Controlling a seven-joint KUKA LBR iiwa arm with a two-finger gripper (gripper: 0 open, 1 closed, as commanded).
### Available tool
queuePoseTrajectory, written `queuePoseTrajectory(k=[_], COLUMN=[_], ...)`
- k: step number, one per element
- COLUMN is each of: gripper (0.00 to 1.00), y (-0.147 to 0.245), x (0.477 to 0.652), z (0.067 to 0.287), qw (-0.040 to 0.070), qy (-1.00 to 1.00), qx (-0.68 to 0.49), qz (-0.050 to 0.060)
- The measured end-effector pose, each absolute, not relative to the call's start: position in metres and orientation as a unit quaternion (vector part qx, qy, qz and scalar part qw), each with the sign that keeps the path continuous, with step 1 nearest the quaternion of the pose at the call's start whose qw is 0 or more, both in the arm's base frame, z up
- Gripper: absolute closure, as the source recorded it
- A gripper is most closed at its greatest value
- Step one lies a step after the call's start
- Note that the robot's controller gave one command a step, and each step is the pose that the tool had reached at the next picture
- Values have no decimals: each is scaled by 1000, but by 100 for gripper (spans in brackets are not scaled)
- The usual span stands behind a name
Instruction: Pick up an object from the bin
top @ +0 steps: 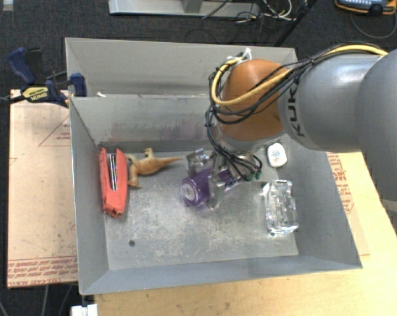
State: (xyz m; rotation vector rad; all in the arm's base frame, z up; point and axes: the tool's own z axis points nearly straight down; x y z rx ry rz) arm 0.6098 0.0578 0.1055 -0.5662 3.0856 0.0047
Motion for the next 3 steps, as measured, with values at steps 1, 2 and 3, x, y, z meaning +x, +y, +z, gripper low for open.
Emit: queuePoseTrajectory(k=[1, 2, 3], gripper=[100, 100, 100], y=[58, 63, 66], x=[610, 608, 607], z=[106, 96, 90], qw=[2, 4, 3], qy=[984, 973, 965], qx=[-181, -230, -261], qz=[2, 0, 1])
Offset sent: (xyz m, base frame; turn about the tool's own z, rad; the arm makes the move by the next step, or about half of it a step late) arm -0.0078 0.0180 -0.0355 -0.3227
